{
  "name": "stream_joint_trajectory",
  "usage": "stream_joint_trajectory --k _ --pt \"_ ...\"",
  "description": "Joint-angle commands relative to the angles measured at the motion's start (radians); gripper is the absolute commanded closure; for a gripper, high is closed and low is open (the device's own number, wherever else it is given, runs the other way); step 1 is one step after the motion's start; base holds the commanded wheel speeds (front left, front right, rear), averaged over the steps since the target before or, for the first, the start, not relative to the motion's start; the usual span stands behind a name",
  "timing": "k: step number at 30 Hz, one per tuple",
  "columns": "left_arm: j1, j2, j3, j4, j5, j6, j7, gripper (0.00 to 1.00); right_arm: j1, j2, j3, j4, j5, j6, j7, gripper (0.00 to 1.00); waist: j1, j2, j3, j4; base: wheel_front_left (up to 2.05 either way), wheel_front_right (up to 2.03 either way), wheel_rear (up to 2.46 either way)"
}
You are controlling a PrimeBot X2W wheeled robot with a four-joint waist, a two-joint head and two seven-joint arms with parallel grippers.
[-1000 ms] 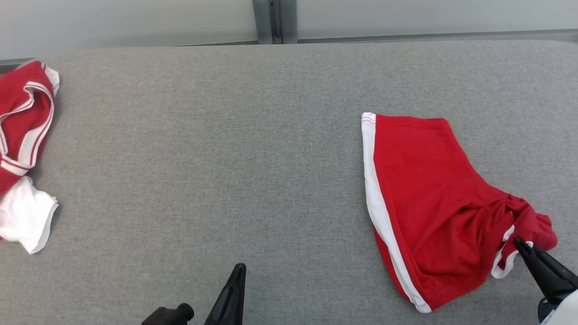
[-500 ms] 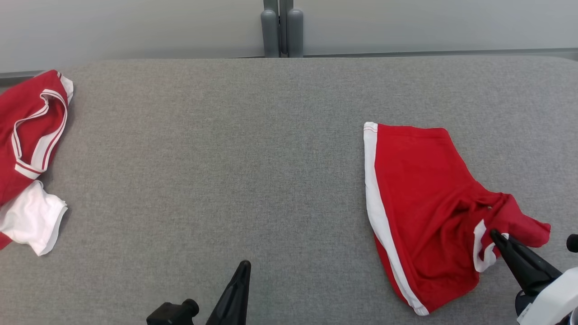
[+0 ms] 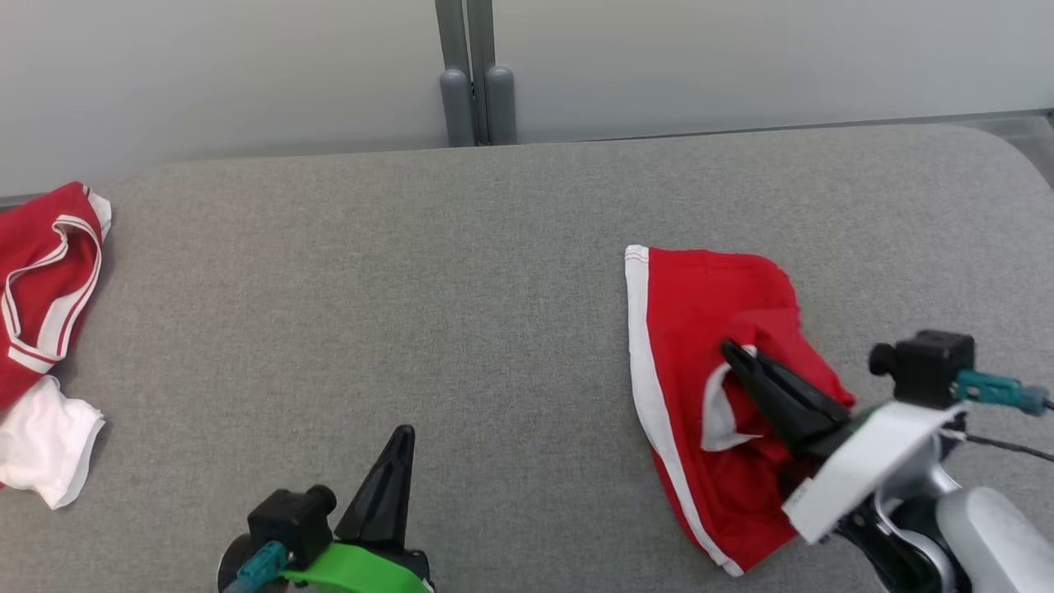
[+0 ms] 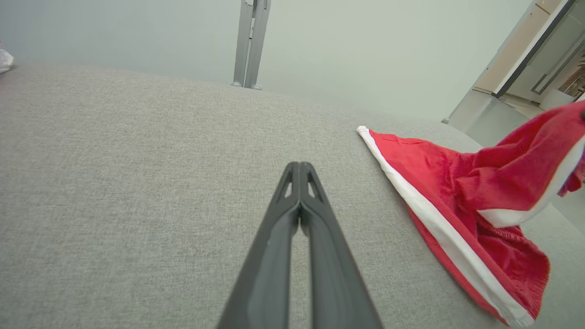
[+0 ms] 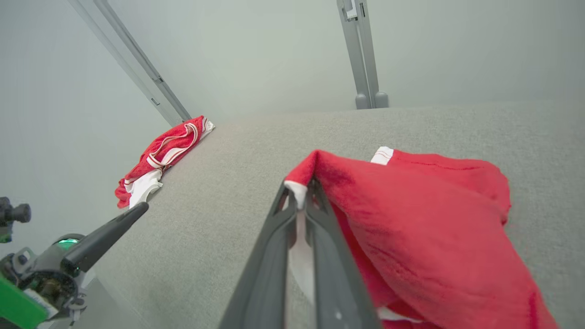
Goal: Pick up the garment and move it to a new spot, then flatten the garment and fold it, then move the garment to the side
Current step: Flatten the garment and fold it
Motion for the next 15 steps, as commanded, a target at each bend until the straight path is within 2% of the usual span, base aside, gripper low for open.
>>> stream_joint_trajectory --k 1,8,15 --pt "-0.033 0.012 0.000 0.020 0.015 -0.008 0.002 1.00 -0.050 0.025 0.026 0.020 0.004 0.000 -0.008 1.00 0.0001 0.0000 -0.015 -0.007 0.00 0.00 0.00" --pt "-0.186 0.002 0.000 0.148 0.026 -0.036 -0.006 1.00 -0.299 0.163 0.120 0.179 0.024 0.000 -0.042 1.00 0.0001 0.0000 -0.021 0.004 0.00 0.00 0.00" --pt "-0.322 -0.023 -0.002 0.271 0.034 -0.057 -0.038 1.00 -0.473 0.259 0.127 0.350 0.041 0.000 -0.155 1.00 0.0001 0.0000 -0.014 0.012 0.00 0.00 0.00"
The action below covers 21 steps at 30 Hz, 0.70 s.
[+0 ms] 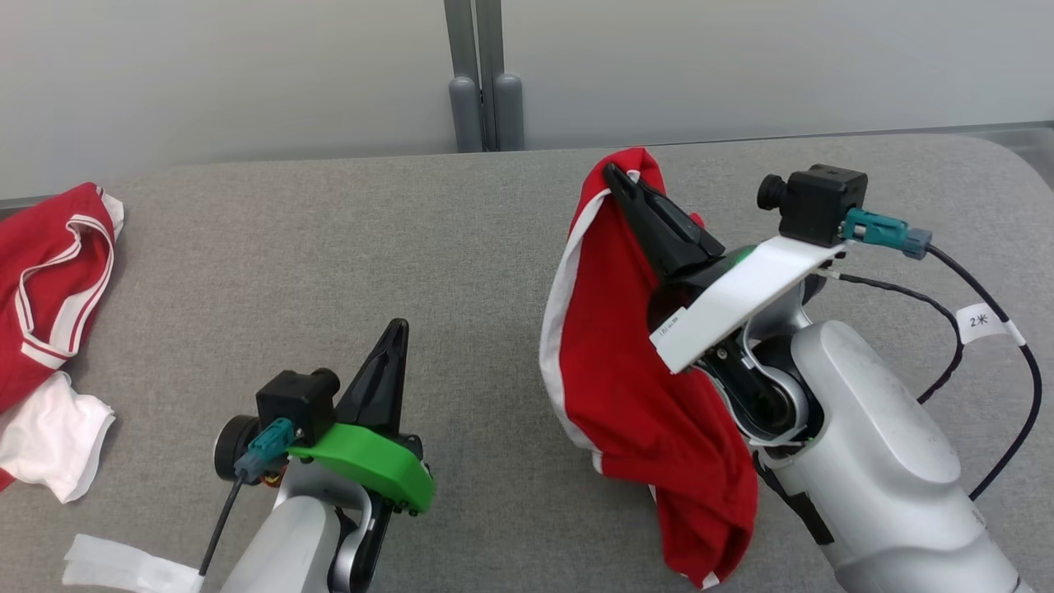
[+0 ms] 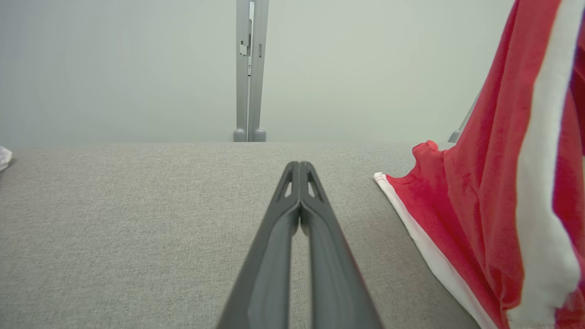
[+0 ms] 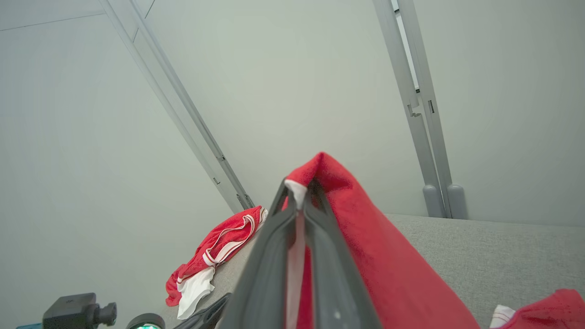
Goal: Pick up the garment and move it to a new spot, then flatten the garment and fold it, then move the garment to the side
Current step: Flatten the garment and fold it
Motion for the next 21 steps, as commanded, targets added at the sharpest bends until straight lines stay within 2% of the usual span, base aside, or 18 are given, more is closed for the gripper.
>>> stream_joint_trajectory --k 1,6,7,8,9,10,11,12,13,14,21 --pt "-0.031 -0.006 -0.001 0.024 0.000 -0.007 -0.010 1.00 -0.022 0.005 0.005 0.035 -0.004 0.000 -0.028 1.00 0.0001 0.0000 0.002 0.002 0.00 0.00 0.00" --pt "-0.079 -0.024 -0.005 0.101 0.008 -0.004 -0.029 1.00 -0.045 -0.020 0.034 0.165 -0.039 0.000 -0.086 1.00 0.0001 0.0000 0.015 0.004 0.00 0.00 0.00" --pt "-0.084 -0.024 -0.008 0.115 0.013 -0.002 -0.034 0.96 -0.040 -0.031 0.038 0.191 -0.054 0.000 -0.094 1.00 0.0001 0.0000 0.018 0.003 0.00 0.00 0.00" --pt "-0.088 -0.026 -0.009 0.132 0.016 0.001 -0.038 0.70 -0.034 -0.045 0.051 0.221 -0.075 0.000 -0.104 1.00 0.0001 0.0000 0.023 0.002 0.00 0.00 0.00" --pt "-0.091 -0.028 -0.009 0.145 0.018 0.001 -0.041 0.62 -0.028 -0.053 0.057 0.250 -0.089 0.000 -0.110 1.00 0.0001 0.0000 0.027 -0.001 0.00 0.00 0.00" --pt "-0.094 -0.029 -0.011 0.161 0.023 0.003 -0.045 0.42 -0.021 -0.066 0.065 0.289 -0.112 0.000 -0.115 0.97 0.0001 0.0000 0.031 -0.004 0.00 0.00 0.00" --pt "-0.097 -0.028 -0.012 0.173 0.028 0.005 -0.049 0.24 -0.017 -0.075 0.078 0.315 -0.133 0.000 -0.118 0.83 0.0001 0.0000 0.036 -0.007 0.00 0.00 0.00" --pt "-0.100 -0.029 -0.011 0.186 0.032 0.006 -0.053 0.00 -0.015 -0.080 0.089 0.343 -0.144 0.000 -0.127 0.55 0.0001 0.0000 0.040 -0.011 0.00 0.00 0.00" --pt "-0.100 -0.029 -0.011 0.196 0.036 0.007 -0.056 0.00 -0.011 -0.084 0.093 0.363 -0.151 0.000 -0.133 0.36 0.0001 0.0000 0.043 -0.015 0.00 0.00 0.00" --pt "-0.100 -0.030 -0.012 0.208 0.042 0.007 -0.060 0.00 -0.005 -0.089 0.099 0.389 -0.161 0.000 -0.140 0.00 0.0001 0.0000 0.046 -0.018 0.00 0.00 0.00" --pt "-0.070 -0.035 -0.015 0.250 0.059 0.000 -0.070 0.00 0.019 -0.107 0.145 0.467 -0.162 0.000 -0.180 0.00 0.0001 0.0000 0.052 -0.045 0.00 0.00 0.00"
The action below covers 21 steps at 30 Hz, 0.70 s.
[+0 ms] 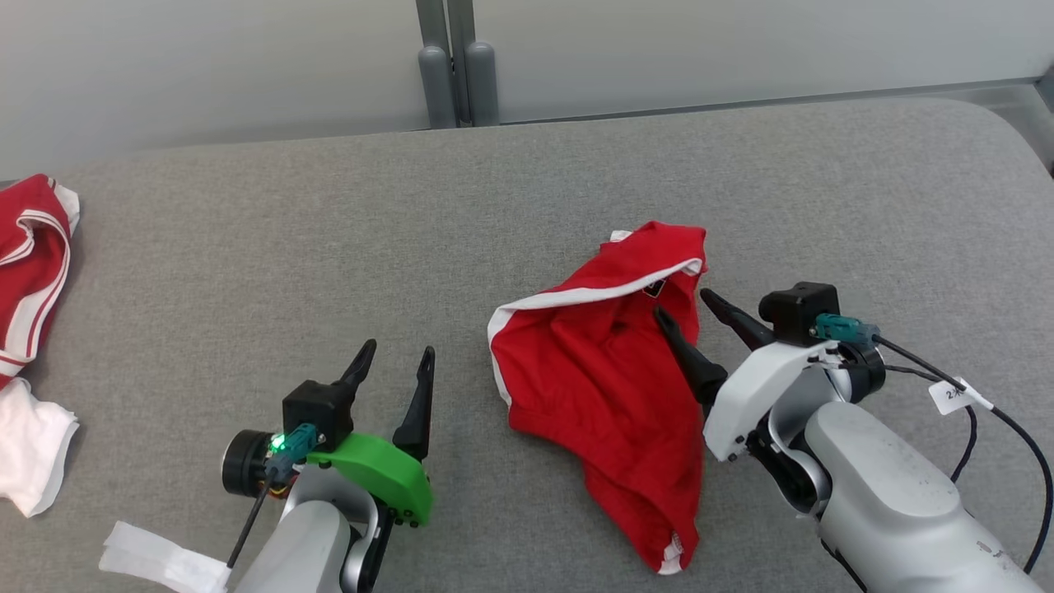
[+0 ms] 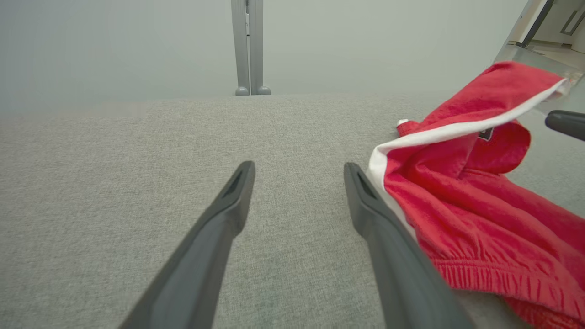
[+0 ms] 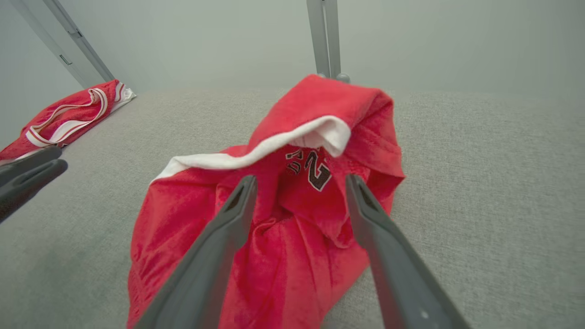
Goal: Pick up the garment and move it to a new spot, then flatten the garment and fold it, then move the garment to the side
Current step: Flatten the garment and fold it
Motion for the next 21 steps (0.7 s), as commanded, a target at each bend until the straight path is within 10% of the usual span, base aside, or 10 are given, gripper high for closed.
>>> stream_joint_trajectory --k 1,12,21 --pt "0.014 -0.003 0.001 0.004 0.004 0.000 -0.007 0.00 0.017 -0.007 0.005 0.010 0.005 0.000 -0.017 0.00 0.0000 -0.0001 -0.001 -0.010 0.00 0.00 0.00" --pt "0.159 -0.021 0.062 -0.141 0.048 0.018 -0.007 0.00 0.091 -0.077 0.002 -0.007 -0.105 0.000 -0.127 0.00 0.0000 -0.0001 -0.055 -0.049 0.00 0.00 0.00" --pt "0.382 -0.036 0.179 -0.344 0.102 0.054 -0.006 0.00 0.330 -0.138 -0.269 -0.249 -0.316 0.000 -0.137 0.00 0.0000 -0.0001 -0.097 -0.058 0.00 0.00 0.00"
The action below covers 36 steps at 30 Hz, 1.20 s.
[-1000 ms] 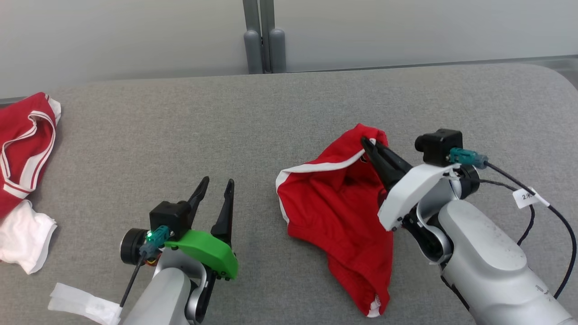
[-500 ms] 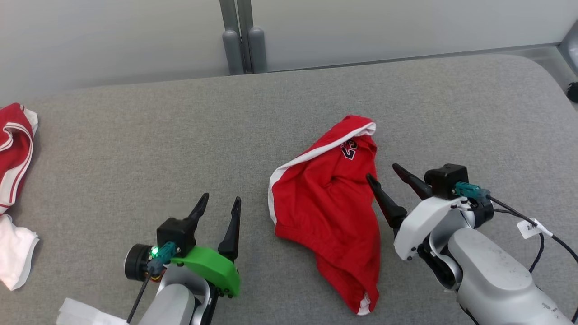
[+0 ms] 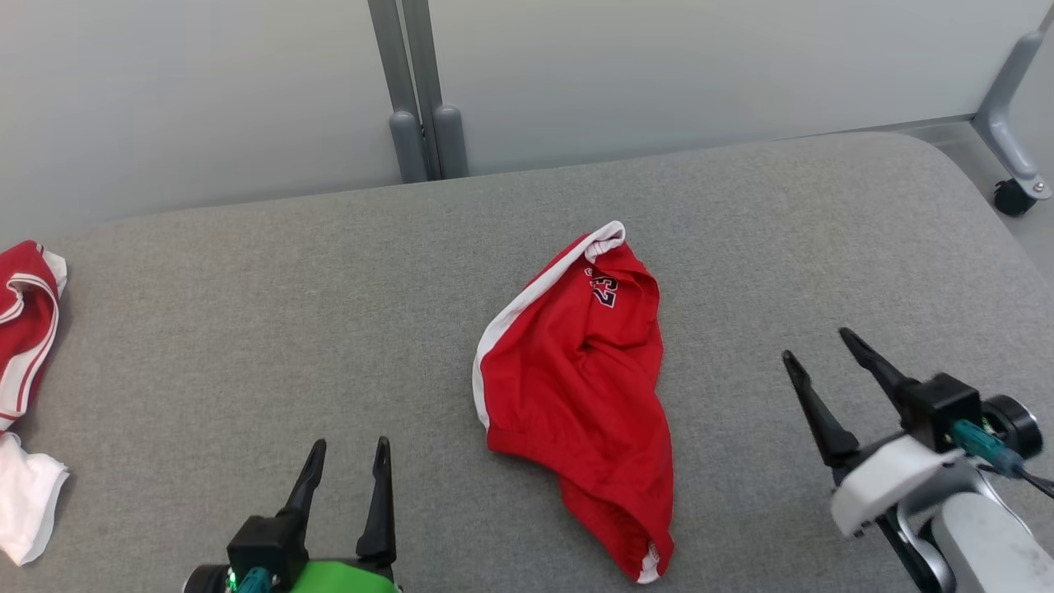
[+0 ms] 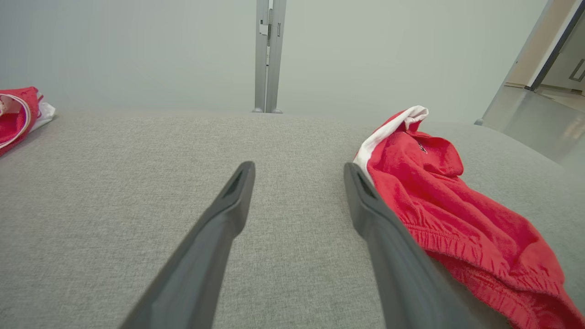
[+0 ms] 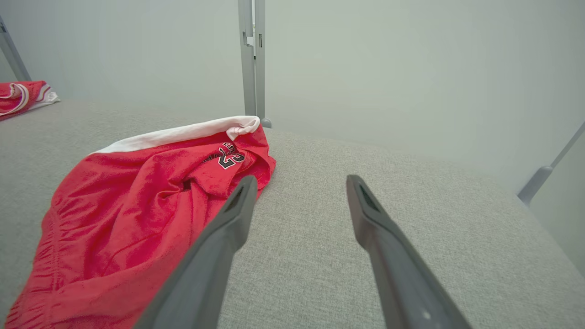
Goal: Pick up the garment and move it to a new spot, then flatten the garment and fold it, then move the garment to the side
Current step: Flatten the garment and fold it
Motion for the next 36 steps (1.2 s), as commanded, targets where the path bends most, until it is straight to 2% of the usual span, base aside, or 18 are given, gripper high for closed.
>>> stream_joint_trajectory --k 1,3,7,14,19,28,32,36 --pt "0.032 -0.003 0.016 -0.016 0.018 0.004 0.000 0.00 0.055 -0.007 -0.039 -0.042 -0.037 0.000 -0.002 0.00 0.0000 -0.0001 -0.007 0.003 0.00 0.00 0.00" --pt "0.064 -0.006 0.043 -0.042 0.032 -0.003 0.000 0.00 0.130 0.003 -0.119 -0.127 -0.080 0.000 -0.003 0.00 0.0000 -0.0001 -0.011 0.009 0.00 0.00 0.00" --pt "0.112 -0.012 0.095 -0.075 0.055 -0.014 0.000 0.00 0.259 0.035 -0.225 -0.222 -0.131 0.000 -0.003 0.00 0.0000 -0.0001 -0.021 0.018 0.00 0.00 0.00" --pt "0.154 -0.018 0.151 -0.095 0.065 -0.037 0.000 0.00 0.382 0.115 -0.324 -0.280 -0.149 0.000 -0.003 0.00 0.0000 -0.0001 -0.032 0.023 0.00 0.00 0.00" --pt "0.136 -0.019 0.146 -0.093 0.039 -0.037 0.000 0.00 0.388 0.136 -0.324 -0.284 -0.151 0.000 -0.003 0.00 0.0000 -0.0001 -0.025 0.014 0.00 0.00 0.00" --pt "0.100 -0.019 0.120 -0.075 0.018 -0.038 0.000 0.00 0.362 0.129 -0.321 -0.289 -0.140 0.000 -0.003 0.00 0.0000 -0.0001 -0.007 -0.019 0.00 0.00 0.00" --pt "0.045 -0.019 0.049 -0.007 -0.018 -0.065 0.000 0.00 0.351 0.133 -0.315 -0.294 -0.139 0.000 -0.003 0.00 0.0000 -0.0001 0.019 -0.033 0.00 0.00 0.00" --pt "-0.102 -0.018 -0.071 0.121 -0.130 -0.079 0.003 0.00 0.308 0.138 -0.293 -0.303 -0.133 0.000 -0.003 0.00 0.0000 -0.0001 0.089 -0.055 0.00 0.00 0.00"
